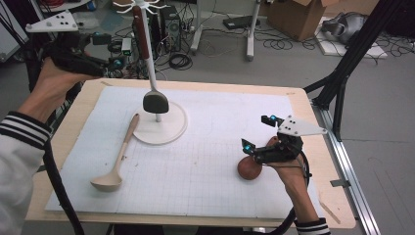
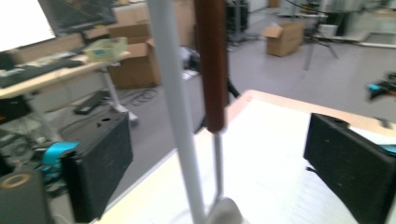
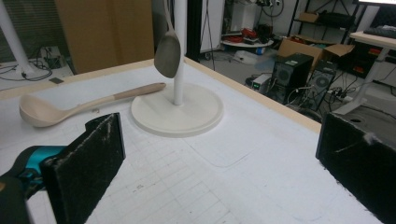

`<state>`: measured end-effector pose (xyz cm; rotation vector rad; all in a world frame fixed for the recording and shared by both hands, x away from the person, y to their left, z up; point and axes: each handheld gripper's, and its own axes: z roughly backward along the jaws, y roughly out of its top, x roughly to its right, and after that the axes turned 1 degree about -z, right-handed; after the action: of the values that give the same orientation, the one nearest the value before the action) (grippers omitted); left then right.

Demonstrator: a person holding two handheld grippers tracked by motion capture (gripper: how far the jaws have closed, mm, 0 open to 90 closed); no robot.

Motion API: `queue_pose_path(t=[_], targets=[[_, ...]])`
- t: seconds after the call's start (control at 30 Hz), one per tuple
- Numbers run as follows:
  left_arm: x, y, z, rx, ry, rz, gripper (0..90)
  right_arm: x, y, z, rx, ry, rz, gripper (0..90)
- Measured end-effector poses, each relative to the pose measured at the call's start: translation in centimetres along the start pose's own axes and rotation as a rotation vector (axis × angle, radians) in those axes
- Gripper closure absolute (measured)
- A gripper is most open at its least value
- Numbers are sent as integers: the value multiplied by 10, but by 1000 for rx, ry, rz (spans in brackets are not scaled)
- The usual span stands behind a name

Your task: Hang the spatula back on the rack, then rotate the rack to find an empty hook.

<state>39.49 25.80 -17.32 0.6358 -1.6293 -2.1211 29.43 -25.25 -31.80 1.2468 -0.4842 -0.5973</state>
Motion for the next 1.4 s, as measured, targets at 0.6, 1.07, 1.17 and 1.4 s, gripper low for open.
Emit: queue_pose_path(t=[0.6, 1.07, 1.17, 1.4], targets=[[3, -38, 25, -58, -39, 15, 17, 0, 0, -1, -3, -5, -7, 5], [4, -39, 22, -67, -43, 24, 17, 0, 1, -2, -3, -4, -7, 5], [5, -37, 22, -70, -36, 29, 17, 0, 0, -3, -9, -2, -13, 5], [6, -28, 20, -78, -42, 17, 63, -1, 1, -4, -15, 0, -16, 5]])
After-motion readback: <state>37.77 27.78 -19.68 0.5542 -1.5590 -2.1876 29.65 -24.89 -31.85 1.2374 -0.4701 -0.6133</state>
